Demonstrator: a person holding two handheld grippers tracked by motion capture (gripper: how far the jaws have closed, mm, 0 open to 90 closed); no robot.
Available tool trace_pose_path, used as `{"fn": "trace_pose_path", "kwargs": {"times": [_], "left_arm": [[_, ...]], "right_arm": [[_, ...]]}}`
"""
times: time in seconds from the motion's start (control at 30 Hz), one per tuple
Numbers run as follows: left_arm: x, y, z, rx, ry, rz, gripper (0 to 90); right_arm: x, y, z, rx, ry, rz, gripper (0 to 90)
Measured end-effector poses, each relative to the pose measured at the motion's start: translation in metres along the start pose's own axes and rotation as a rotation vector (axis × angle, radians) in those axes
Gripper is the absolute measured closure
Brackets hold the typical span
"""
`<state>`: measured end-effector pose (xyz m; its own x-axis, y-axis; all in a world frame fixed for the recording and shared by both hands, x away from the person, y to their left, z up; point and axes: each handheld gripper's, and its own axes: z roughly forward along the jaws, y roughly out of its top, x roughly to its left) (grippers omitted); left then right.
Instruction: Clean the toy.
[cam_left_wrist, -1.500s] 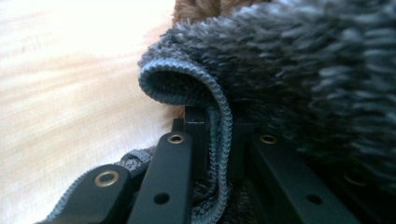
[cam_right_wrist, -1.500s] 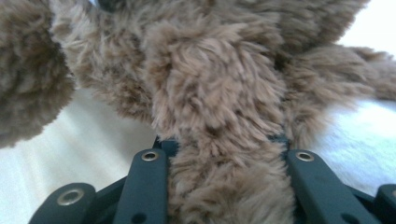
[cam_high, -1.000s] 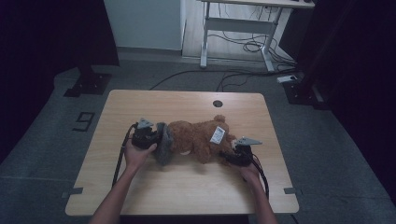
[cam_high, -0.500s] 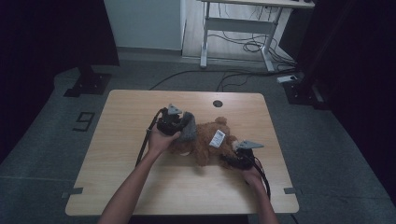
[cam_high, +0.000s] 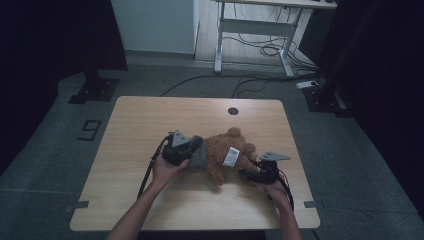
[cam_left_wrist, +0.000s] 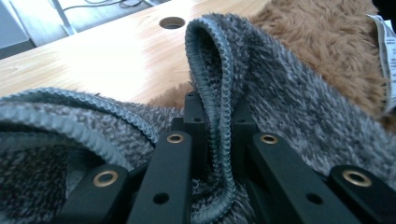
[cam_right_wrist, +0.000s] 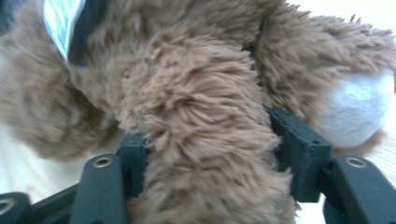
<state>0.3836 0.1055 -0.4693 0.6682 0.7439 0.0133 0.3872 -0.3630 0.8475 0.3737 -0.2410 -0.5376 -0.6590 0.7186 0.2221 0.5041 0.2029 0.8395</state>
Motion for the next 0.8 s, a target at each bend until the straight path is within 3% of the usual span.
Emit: {"fn": "trace_pose_path", "kwargs": {"times": [0.2,0.33,0.4,0.47,0.67,0.8], "left_arm": [[-0.008,-0.016,-0.017,-0.022,-0.013,-0.005,81.8],[-0.011,-0.021,-0.020,-0.032,-0.023,-0.018,81.8],[-0.014,-0.022,-0.020,-0.035,-0.026,-0.011,81.8],[-0.016,-0.024,-0.021,-0.038,-0.033,-0.012,81.8],[-0.025,-0.035,-0.025,-0.041,-0.027,0.001,81.7],[-0.022,-0.036,-0.025,-0.036,-0.017,0.007,81.7]], "right_arm": [[0.004,0.003,-0.014,-0.010,0.057,-0.043,32.5],[0.003,0.007,-0.029,-0.076,0.080,-0.017,32.4],[0.008,0.009,-0.029,-0.074,0.080,-0.036,31.6],[0.014,0.011,-0.022,-0.058,0.081,-0.057,31.2],[0.031,0.004,0.013,0.064,0.070,-0.140,48.8],[0.035,0.005,0.021,0.084,0.018,-0.134,53.7]]}}
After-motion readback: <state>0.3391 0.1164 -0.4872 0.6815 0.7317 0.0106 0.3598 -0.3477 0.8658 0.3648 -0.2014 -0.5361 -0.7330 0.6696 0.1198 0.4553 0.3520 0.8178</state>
